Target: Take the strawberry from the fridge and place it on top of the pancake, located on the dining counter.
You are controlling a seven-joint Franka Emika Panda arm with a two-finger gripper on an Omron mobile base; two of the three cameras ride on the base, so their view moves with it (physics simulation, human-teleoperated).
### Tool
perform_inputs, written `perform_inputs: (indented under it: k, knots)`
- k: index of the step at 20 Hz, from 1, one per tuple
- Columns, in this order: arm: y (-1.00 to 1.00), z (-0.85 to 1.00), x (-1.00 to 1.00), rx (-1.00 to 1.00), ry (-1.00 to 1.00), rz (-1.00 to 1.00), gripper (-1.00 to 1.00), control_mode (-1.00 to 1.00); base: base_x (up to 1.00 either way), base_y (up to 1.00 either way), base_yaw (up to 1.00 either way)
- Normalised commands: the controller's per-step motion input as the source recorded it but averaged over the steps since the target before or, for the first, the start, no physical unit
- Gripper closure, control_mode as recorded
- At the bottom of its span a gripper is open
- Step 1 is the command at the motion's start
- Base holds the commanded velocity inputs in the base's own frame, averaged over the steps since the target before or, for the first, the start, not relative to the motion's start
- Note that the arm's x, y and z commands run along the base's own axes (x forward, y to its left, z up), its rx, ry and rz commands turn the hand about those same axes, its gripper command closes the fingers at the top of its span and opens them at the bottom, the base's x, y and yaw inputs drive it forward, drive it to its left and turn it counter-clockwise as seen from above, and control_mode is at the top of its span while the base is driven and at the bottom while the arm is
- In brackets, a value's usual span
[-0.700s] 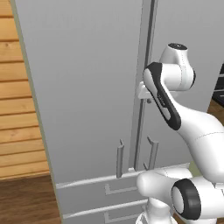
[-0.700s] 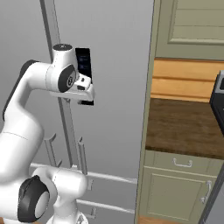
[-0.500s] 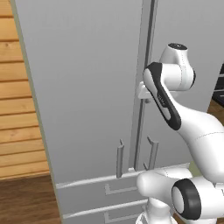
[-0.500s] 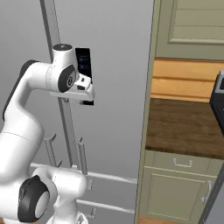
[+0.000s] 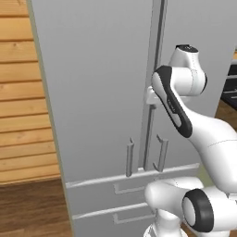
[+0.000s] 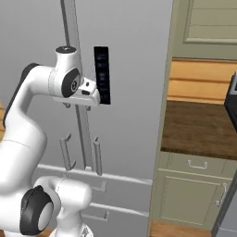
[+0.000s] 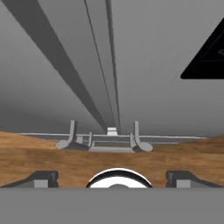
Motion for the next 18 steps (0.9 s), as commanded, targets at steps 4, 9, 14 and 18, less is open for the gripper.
perform_inputs:
  k: [4, 9, 14, 18]
  knots:
    - [0.00, 0.00, 0.00, 0.00, 0.00, 0.00, -1.00, 1.00, -0.32, 0.17, 0.00]
    - [0.00, 0.00, 0.00, 0.00, 0.00, 0.00, -1.00, 1.00, -0.54, 0.00, -0.01]
    - [0.00, 0.00, 0.00, 0.00, 0.00, 0.00, -1.00, 1.00, -0.78, 0.00, -0.01]
    - [0.00, 0.00, 0.00, 0.00, 0.00, 0.00, -1.00, 1.00, -0.74, 0.00, 0.00]
